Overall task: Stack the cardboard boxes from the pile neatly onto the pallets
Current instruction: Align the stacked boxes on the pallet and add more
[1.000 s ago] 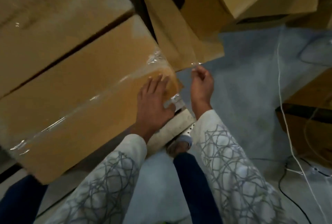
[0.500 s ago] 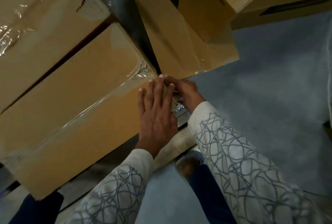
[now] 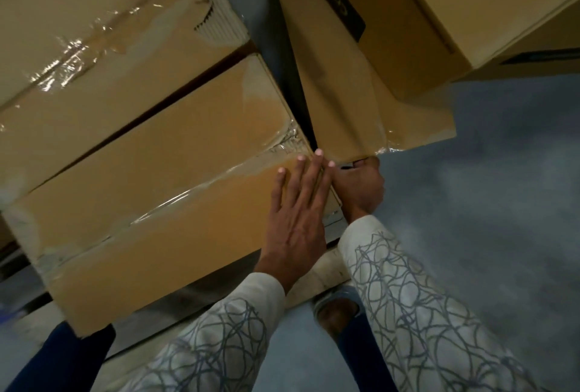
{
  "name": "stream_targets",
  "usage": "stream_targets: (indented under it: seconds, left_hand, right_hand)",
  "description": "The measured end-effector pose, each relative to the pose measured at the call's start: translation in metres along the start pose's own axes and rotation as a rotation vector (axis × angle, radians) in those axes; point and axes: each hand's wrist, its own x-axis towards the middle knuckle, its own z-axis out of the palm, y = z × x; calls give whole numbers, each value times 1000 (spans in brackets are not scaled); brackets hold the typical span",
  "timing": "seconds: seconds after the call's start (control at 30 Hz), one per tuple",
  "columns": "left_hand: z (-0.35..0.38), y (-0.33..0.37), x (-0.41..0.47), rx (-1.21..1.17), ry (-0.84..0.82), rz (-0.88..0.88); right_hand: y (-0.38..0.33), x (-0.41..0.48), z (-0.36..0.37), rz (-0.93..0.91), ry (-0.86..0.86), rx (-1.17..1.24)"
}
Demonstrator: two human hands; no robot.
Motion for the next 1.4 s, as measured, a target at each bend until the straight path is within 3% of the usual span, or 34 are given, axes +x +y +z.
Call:
stream_targets:
  seconds: [0.2,0.3,0.43,0.63,0.77,0.87,0.93,1.03,1.17,1.2,1.27,1.4]
  left_hand:
    - [-18,-21,-8,-216,-72,68]
    - [-25,-35,-22,-303,-55,50]
    - [-27,-51,-48,-277,-71,-82]
    - [-42,-80,-95,-331,-89,-444]
    - [-69,-124,-138,-499,-30,-861]
    - [-82,-158,-173,-503,-4,-957]
    - [-85,-175,-189,-521,24,-1032]
    - [-87,-194,-200,-567,90,-1301]
    - [-89,-197,-199,-794,199,-1869]
    - [-88,-190,-194,-845,196,-1929]
    - [-85,-167,-182,-821,158,-1804]
    - [-80,-115,-146,-543,79,-908]
  right_hand:
    - [6,-11,2,-41,78,32]
    - [17,-26,3,64,89,174]
    - [31,-63,-3,275,68,518]
    - [16,-156,-20,152,-41,624]
    - [2,-180,-17,-15,61,331]
    - [-19,-204,-11,-272,39,-185]
    - [-32,-220,1,-413,-40,-408]
    - [-48,-227,21,-538,-127,-531]
    - [-73,-212,32,-580,-92,-600]
    - [-81,-206,33,-595,-73,-630]
    - [-99,-194,33,-625,-40,-669]
    - [-133,-168,30,-527,-11,-576]
